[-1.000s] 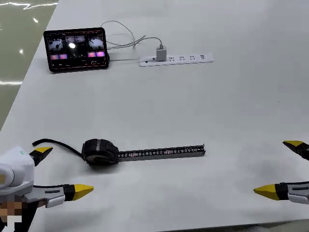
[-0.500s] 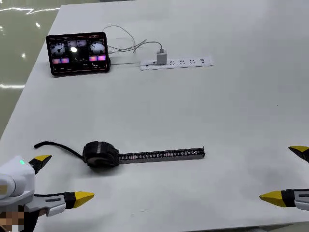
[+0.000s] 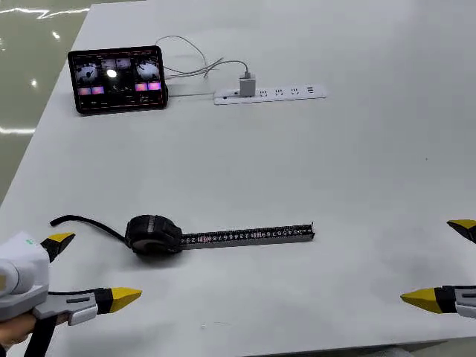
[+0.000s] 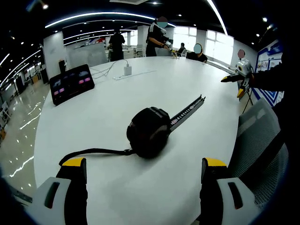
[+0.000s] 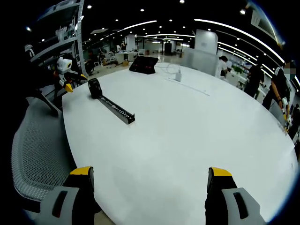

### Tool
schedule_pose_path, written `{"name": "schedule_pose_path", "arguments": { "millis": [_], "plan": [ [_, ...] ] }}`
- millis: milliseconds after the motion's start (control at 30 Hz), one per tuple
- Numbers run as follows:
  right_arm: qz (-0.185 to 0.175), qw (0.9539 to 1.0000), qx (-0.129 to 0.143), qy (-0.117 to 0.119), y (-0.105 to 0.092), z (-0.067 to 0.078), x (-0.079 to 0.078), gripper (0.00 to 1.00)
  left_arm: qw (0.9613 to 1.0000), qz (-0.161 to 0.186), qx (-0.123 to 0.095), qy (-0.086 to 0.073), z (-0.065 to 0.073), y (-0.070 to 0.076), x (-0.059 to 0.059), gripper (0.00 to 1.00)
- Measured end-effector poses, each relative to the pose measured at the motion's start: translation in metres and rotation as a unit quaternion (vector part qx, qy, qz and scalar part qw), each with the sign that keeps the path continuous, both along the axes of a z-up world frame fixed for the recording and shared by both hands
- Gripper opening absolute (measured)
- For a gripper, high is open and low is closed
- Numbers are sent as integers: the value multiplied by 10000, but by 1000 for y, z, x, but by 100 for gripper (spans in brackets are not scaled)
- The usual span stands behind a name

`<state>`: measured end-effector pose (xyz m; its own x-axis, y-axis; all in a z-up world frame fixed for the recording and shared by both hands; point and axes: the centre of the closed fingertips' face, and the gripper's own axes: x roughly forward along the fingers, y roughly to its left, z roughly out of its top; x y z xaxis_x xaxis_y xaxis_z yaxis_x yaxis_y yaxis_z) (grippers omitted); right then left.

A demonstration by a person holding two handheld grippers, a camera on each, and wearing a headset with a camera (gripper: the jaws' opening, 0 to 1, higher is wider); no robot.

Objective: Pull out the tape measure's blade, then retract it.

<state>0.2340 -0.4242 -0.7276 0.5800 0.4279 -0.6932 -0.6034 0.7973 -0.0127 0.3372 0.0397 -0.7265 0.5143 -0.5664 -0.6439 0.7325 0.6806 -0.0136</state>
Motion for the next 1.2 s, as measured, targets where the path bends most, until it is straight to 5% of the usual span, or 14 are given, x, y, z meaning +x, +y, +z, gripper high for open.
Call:
{"name": "schedule_pose_path", "arguments": {
  "millis": [467, 1000, 1200],
  "plan": [
    [57, 9999, -26, 122, 4, -6, -6, 99, 10000, -24, -3, 65, 0, -4, -5, 99],
    [201, 9993, -117, 290, 2, -1, 12, 99, 10000, -9, -8, -50, 3, -22, 15, 99],
    [363, 9986, -234, 306, 2, 2, 19, 99, 10000, 71, 20, 19, 1, -25, 20, 99]
  ]
}}
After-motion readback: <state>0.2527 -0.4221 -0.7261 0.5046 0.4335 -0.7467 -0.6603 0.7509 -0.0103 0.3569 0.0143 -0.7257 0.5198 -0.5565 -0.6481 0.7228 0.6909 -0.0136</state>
